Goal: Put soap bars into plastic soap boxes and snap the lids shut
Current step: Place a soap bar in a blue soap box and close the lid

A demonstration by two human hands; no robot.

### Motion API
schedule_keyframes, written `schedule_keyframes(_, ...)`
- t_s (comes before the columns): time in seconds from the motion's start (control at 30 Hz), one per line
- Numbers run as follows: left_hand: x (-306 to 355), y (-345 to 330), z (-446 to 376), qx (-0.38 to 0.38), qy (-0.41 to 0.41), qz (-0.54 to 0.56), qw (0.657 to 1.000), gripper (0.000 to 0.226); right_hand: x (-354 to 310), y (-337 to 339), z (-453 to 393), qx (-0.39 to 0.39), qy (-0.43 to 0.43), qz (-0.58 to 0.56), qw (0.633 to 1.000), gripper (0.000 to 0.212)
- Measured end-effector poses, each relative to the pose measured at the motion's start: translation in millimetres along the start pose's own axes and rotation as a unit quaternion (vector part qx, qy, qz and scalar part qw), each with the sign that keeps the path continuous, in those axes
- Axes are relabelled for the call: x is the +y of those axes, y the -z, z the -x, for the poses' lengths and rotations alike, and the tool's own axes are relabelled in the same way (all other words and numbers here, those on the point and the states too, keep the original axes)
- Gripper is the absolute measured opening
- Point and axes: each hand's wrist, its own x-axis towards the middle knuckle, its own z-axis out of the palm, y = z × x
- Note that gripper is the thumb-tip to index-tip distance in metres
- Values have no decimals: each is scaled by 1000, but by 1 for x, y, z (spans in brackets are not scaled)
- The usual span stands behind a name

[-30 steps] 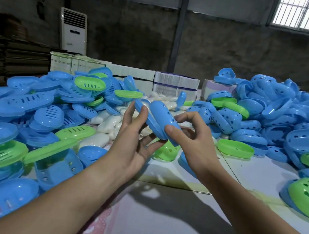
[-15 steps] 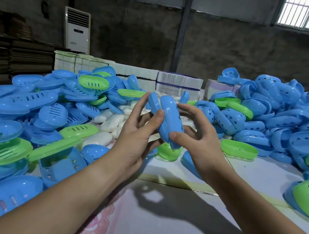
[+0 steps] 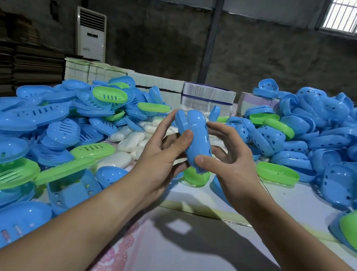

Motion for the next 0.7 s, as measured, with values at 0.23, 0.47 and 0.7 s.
schedule_keyframes(0.23, -3, -1, 2, -5, -22, -24, 999, 75, 1, 4, -1, -4, 0, -10, 1000, 63)
schedule_keyframes(0.47, 2, 0, 2, -14, -5, -28, 999, 81, 1, 6, -2, -12, -1, -20, 1000, 63)
schedule_keyframes(0.7, 2, 1, 3, -12, 5, -68, 998, 63, 1, 9, -3, -24, -34, -52, 998, 62)
